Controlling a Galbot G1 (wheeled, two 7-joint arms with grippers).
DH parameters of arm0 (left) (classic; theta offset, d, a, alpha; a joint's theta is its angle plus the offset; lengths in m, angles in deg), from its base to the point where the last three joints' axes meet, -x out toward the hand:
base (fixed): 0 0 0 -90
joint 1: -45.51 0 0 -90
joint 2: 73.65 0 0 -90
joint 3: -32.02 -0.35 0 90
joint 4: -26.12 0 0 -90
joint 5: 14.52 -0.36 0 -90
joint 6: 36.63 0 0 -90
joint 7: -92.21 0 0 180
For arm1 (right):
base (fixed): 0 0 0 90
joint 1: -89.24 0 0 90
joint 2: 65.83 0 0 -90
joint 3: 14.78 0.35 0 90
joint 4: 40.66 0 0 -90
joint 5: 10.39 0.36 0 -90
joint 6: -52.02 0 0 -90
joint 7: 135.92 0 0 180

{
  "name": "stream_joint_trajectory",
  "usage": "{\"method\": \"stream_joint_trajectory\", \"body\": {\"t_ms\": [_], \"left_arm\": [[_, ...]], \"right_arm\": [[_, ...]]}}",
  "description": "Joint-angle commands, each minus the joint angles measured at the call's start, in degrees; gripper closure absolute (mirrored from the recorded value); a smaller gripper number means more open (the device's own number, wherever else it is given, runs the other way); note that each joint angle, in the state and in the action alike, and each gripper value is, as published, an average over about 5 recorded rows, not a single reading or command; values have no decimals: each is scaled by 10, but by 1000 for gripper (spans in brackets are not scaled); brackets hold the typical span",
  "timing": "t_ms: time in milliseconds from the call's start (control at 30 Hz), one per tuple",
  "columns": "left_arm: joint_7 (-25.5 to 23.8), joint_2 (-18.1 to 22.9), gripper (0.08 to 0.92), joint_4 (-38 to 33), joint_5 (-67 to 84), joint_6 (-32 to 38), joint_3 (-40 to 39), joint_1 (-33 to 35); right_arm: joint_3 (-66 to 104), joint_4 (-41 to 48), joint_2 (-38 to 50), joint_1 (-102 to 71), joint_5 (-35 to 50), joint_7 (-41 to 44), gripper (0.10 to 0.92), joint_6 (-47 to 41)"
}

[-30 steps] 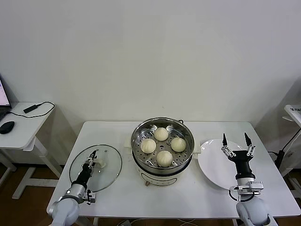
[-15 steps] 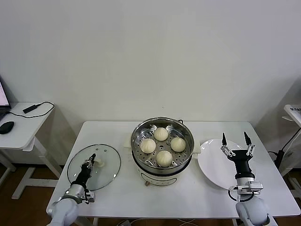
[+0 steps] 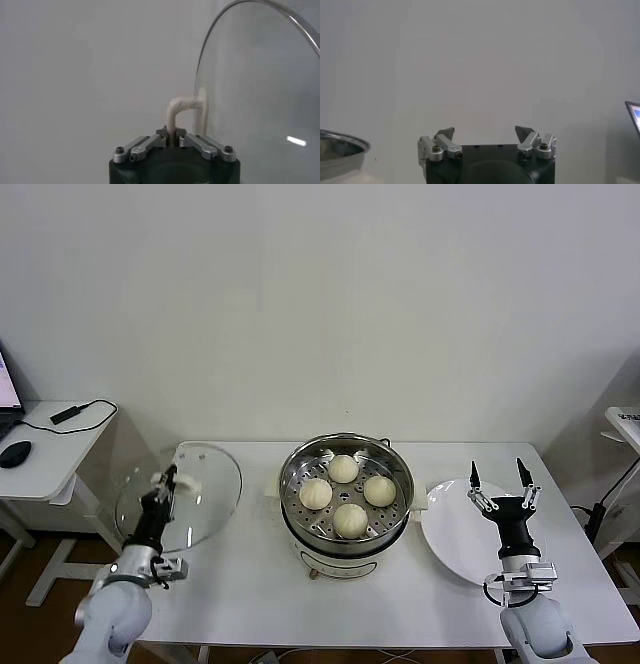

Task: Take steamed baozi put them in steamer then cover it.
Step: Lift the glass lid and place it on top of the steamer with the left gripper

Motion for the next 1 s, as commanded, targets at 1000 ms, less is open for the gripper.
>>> {"method": "stream_joint_trajectory", "body": {"t_ms": [1000], "left_arm": [[-229, 109, 806, -161, -126, -333, -420, -169]], "right_arm": [[-14, 88, -40, 57, -30, -6, 203, -10]]}}
